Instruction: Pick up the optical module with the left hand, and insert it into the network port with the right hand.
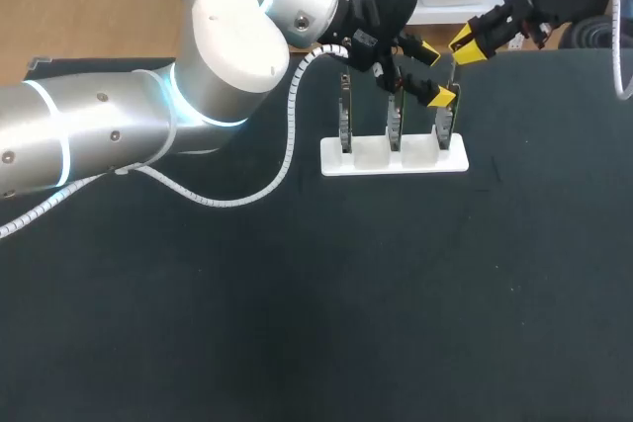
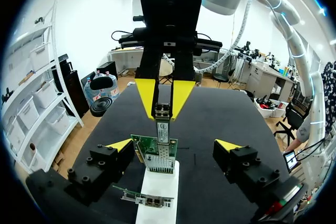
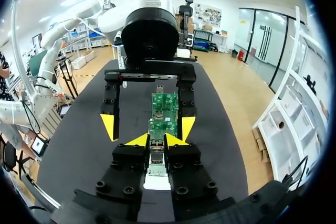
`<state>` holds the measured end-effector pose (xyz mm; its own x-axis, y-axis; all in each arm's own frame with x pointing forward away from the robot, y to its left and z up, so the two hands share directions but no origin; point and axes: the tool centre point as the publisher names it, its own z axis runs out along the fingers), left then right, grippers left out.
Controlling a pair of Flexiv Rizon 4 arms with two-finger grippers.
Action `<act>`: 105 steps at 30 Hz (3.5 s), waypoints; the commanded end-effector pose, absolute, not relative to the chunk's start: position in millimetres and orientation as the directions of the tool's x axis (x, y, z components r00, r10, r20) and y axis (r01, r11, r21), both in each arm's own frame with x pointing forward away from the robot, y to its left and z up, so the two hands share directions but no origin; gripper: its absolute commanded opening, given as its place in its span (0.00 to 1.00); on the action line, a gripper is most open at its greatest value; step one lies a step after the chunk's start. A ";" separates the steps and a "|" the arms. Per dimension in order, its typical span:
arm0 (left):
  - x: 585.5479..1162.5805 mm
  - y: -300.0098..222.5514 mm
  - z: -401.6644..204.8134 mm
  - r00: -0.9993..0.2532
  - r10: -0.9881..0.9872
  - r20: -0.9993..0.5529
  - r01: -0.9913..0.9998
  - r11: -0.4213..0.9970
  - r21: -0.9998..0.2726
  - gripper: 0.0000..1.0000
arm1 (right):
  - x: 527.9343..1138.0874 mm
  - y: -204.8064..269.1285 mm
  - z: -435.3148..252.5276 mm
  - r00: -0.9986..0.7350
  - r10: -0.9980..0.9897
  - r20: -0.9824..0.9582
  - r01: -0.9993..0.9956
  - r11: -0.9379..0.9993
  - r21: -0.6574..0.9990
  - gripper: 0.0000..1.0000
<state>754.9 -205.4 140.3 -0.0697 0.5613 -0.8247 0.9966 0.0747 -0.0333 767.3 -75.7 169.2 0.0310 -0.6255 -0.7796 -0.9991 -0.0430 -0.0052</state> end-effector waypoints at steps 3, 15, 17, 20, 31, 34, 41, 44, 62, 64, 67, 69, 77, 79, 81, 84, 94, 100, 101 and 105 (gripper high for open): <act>756.4 -205.7 140.3 -0.069 0.563 -0.824 0.997 0.072 -0.034 1.00 | 764.9 -73.3 166.7 0.027 -0.622 -0.782 -0.999 -0.039 -0.004 0.00; 756.4 -205.7 140.3 -0.069 0.563 -0.824 0.997 0.072 -0.034 1.00 | 763.1 -75.0 164.0 0.016 -0.633 -0.774 -0.999 -0.038 0.010 0.00; 756.4 -205.7 140.3 -0.069 0.563 -0.824 0.997 0.072 -0.034 1.00 | 763.1 -75.4 164.1 0.015 -0.632 -0.775 -0.999 -0.035 0.010 0.00; 756.4 -205.7 140.3 -0.069 0.563 -0.824 0.997 0.072 -0.034 1.00 | 763.0 -75.4 164.1 0.013 -0.632 -0.775 -0.999 -0.032 0.009 1.00; 756.4 -205.7 140.3 -0.069 0.563 -0.824 0.997 0.072 -0.034 1.00 | 763.5 -81.9 170.2 -0.003 -0.581 -0.814 -1.000 0.021 -0.011 1.00; 756.4 -205.7 140.3 -0.069 0.563 -0.824 0.997 0.072 -0.034 1.00 | 763.4 -89.3 173.8 -0.007 -0.542 -0.840 -0.999 0.049 -0.023 1.00; 756.4 -205.7 140.3 -0.069 0.563 -0.824 0.997 0.072 -0.034 1.00 | 762.3 -98.9 177.9 0.009 -0.537 -0.844 -0.998 0.054 -0.045 1.00; 756.4 -205.7 140.3 -0.069 0.563 -0.824 0.997 0.072 -0.034 1.00 | 761.7 -101.4 178.2 0.011 -0.532 -0.847 -0.997 0.058 -0.049 1.00; 756.4 -205.7 140.3 -0.069 0.563 -0.824 0.997 0.072 -0.034 1.00 | 763.0 -114.3 177.9 0.024 -0.507 -0.862 -0.996 0.061 -0.064 0.00; 756.4 -205.7 140.3 -0.069 0.563 -0.824 0.997 0.072 -0.034 1.00 | 763.5 -115.0 178.3 0.026 -0.508 -0.861 -0.996 0.061 -0.066 0.00; 756.4 -205.7 140.3 -0.069 0.563 -0.824 0.997 0.072 -0.034 1.00 | 764.0 -115.5 178.6 0.028 -0.510 -0.860 -0.996 0.059 -0.067 0.00; 756.4 -205.7 140.3 -0.069 0.563 -0.824 0.997 0.072 -0.034 1.00 | 764.4 -115.5 178.7 0.030 -0.513 -0.858 -0.996 0.055 -0.068 0.00; 756.4 -205.7 140.3 -0.069 0.563 -0.824 0.997 0.072 -0.034 1.00 | 766.7 -112.4 181.2 0.040 -0.518 -0.855 -0.996 0.045 -0.074 0.00; 756.4 -205.7 140.3 -0.069 0.563 -0.824 0.997 0.072 -0.034 1.00 | 767.6 -111.2 182.5 0.045 -0.518 -0.854 -0.996 0.043 -0.078 0.00; 756.4 -205.7 140.3 -0.069 0.563 -0.824 0.997 0.072 -0.034 1.00 | 768.8 -109.3 184.4 0.053 -0.518 -0.854 -0.996 0.039 -0.086 0.00; 756.4 -205.7 140.3 -0.069 0.563 -0.824 0.997 0.072 -0.034 1.00 | 771.4 -106.7 189.4 0.070 -0.518 -0.852 -0.994 0.035 -0.103 0.00; 756.4 -205.7 140.3 -0.069 0.563 -0.824 0.997 0.072 -0.034 1.00 | 775.4 -94.1 203.4 0.123 -0.523 -0.844 -0.990 -0.008 -0.140 0.00; 756.4 -205.7 140.3 -0.069 0.563 -0.824 0.997 0.072 -0.034 1.00 | 771.1 -86.1 198.0 0.114 -0.512 -0.851 -0.992 -0.019 -0.121 0.00; 756.4 -205.7 140.3 -0.069 0.563 -0.824 0.997 0.072 -0.034 1.00 | 770.7 -85.0 197.5 0.113 -0.511 -0.852 -0.993 -0.020 -0.120 0.00; 756.4 -205.7 140.3 -0.069 0.563 -0.824 0.997 0.072 -0.034 1.00 | 770.3 -82.4 197.0 0.111 -0.507 -0.855 -0.993 -0.022 -0.116 0.00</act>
